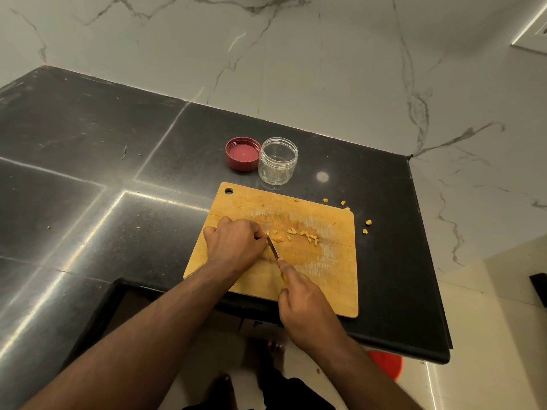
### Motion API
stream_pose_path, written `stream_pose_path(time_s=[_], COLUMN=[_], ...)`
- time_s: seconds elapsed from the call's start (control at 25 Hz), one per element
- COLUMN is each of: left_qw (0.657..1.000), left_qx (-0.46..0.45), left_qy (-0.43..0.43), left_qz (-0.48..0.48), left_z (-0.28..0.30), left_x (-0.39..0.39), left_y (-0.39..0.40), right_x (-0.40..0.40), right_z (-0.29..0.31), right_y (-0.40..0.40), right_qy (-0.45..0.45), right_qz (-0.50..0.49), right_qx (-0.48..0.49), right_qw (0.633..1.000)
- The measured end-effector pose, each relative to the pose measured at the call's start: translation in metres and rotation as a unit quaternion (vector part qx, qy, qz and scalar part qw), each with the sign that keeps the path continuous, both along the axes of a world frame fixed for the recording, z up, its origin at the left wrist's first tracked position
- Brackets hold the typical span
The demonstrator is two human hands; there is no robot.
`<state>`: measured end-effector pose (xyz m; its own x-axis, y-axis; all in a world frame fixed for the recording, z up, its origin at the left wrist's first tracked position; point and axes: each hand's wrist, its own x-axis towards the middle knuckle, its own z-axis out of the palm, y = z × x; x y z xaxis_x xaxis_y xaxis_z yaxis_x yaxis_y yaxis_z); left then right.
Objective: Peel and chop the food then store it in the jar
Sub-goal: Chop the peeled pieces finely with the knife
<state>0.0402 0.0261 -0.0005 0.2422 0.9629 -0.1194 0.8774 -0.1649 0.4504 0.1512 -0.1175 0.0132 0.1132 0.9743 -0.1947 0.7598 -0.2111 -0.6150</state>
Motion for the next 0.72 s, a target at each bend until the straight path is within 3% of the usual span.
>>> stream_pose_path(time_s=[0.36,0.6,0.72], left_qw=[0.999,0.996,0.988], left_qx=[0.001,0.001,-0.020], left_qy=[0.008,-0.087,-0.154], left_qz=[-0.040,0.004,0.006], left_z=[0.007,0.006,0.001], left_x=[-0.012,-0.035,-0.046], left_y=[-0.002,0.013,0.013], right_x=[0.011,-0.002,0.008], right_z=[0.003,-0.003,-0.009], right_y=[-0.033,-0.015,-0.021], right_qy=[0.049,0.039,0.039], right_qz=[-0.075,-0.002,-0.067], right_qx=[0.013,0.011,0.016], right_qw=[0.996,0.999,0.997])
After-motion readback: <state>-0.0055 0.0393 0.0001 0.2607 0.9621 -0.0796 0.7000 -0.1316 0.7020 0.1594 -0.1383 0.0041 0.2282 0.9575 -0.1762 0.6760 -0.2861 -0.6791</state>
